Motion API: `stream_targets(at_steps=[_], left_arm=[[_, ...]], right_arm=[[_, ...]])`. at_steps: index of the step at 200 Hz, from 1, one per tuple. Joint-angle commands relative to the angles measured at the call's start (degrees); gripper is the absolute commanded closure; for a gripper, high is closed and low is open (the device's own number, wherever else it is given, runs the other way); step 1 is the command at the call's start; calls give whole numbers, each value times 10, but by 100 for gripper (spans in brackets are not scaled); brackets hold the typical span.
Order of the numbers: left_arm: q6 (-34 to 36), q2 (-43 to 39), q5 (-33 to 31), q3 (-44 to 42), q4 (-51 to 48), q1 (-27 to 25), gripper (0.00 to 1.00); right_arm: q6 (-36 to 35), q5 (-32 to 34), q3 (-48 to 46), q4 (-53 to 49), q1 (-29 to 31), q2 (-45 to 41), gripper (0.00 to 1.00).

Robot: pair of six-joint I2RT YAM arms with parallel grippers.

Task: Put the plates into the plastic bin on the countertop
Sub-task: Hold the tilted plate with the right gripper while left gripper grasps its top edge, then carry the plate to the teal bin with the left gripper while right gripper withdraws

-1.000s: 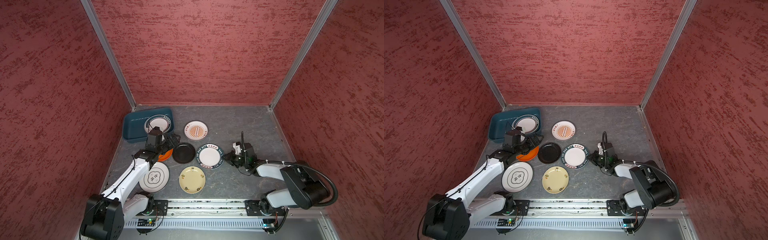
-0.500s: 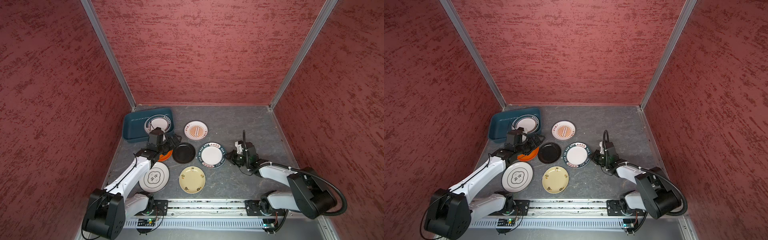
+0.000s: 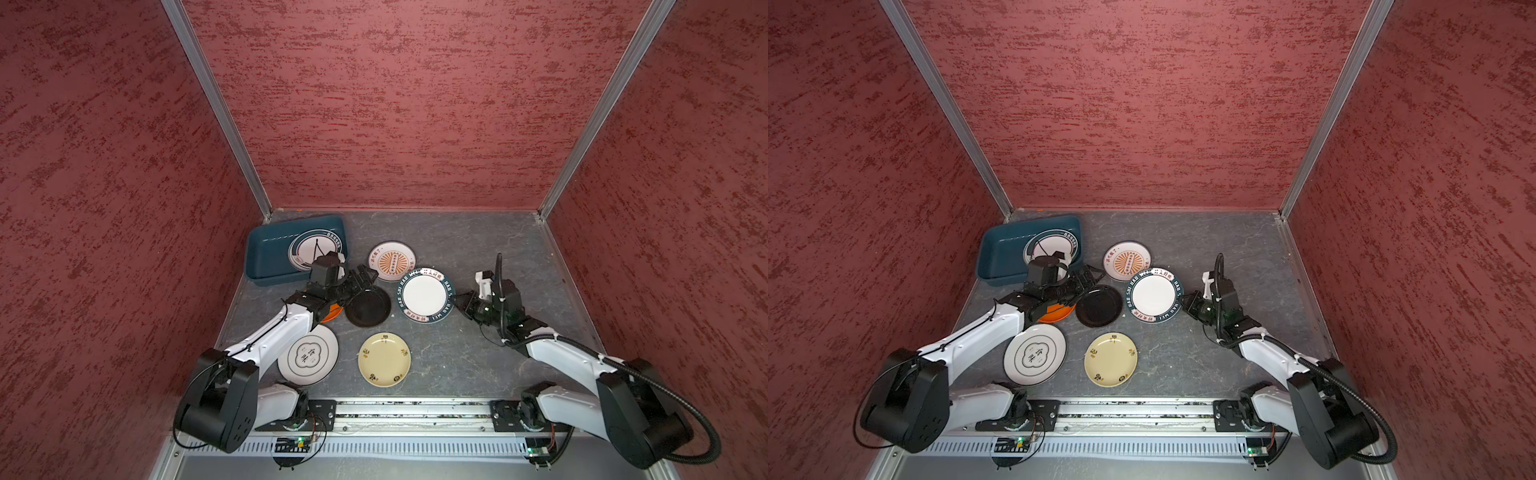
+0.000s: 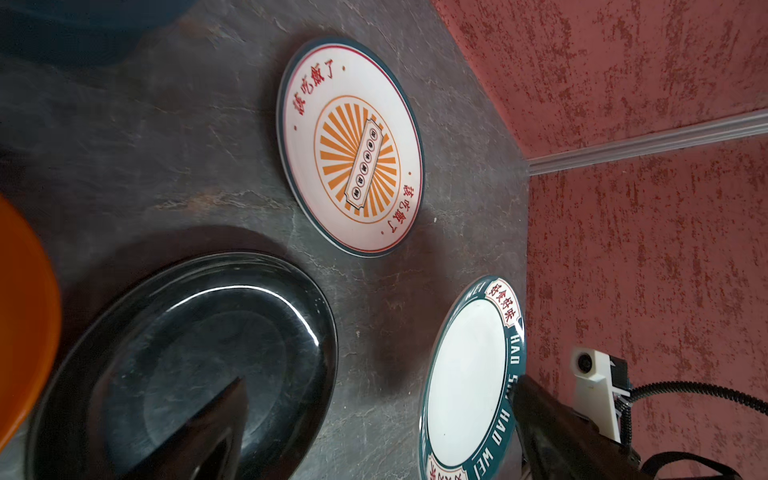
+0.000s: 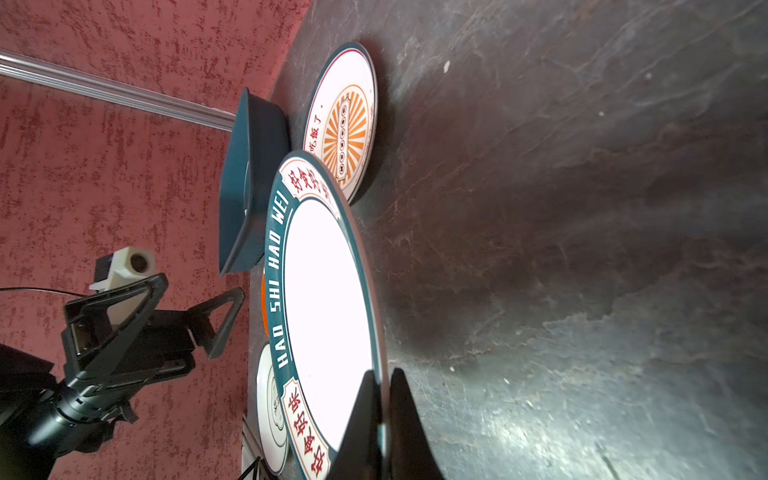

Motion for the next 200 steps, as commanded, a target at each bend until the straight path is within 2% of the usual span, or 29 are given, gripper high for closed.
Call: stream_targets(at_steps=[1, 46, 79, 123, 152, 163, 183, 200], left_arm=[[-9, 28, 7, 22, 56, -15, 1], [-45, 89, 27, 41, 109, -42, 0], [-59, 123, 30, 55, 129, -65, 8], [-77, 145, 43, 45, 186, -78, 34], [-79, 151, 47, 45, 186, -81, 53], [-80, 153, 49, 46, 187, -81, 64], [-79, 157, 51, 50, 179, -82, 90], [-70, 162, 48, 61, 154, -81, 98]], right_arm=[[20, -2, 28, 55, -1, 3, 100], [52, -29, 27, 118, -2, 28, 100], [56, -37, 39, 126, -1, 41, 100], [60, -39, 45, 133, -1, 47, 100], [60, -38, 42, 133, -1, 50, 100], [61, -39, 41, 134, -2, 51, 100], [63, -44, 42, 137, -2, 55, 100], [65, -52, 45, 138, -1, 61, 100]])
